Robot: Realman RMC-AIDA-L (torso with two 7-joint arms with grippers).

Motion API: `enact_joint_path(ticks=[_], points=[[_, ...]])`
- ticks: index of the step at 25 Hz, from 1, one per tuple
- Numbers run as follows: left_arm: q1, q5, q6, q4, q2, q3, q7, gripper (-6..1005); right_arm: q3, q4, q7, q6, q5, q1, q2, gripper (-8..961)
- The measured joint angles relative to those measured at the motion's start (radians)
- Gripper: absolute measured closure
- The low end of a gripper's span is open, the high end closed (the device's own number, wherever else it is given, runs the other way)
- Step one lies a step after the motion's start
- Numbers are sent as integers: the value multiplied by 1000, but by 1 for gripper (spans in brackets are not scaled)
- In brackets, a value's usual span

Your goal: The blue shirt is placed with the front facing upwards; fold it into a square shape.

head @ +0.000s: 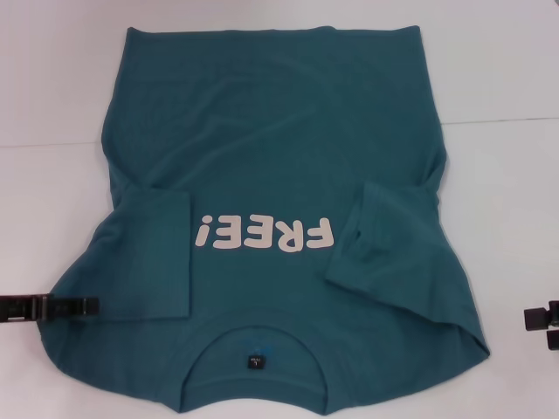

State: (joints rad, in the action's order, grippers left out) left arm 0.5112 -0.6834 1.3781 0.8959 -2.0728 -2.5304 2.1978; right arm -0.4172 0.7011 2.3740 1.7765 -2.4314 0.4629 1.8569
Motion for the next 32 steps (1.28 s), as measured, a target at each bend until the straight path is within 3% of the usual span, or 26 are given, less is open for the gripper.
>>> enact_joint_path(ticks=[6, 12, 20, 30, 32], points=[[-1, -20, -13, -19, 10, -1, -2, 266, 0, 0, 2, 0, 0, 5, 1, 76], [8, -21, -24, -58, 23, 0, -13, 278, 0, 0, 4, 0, 0, 7, 1, 75], [28, -15, -55, -62, 20, 9, -5, 402, 8, 5, 11, 19, 1, 7, 0, 74], [30, -18, -27, -54, 23, 10, -2, 893, 49, 50, 14, 56, 2, 3, 8, 73], [30, -18, -25, -51, 22, 10, 6, 927, 60, 51, 16, 72, 2, 7, 5, 73]])
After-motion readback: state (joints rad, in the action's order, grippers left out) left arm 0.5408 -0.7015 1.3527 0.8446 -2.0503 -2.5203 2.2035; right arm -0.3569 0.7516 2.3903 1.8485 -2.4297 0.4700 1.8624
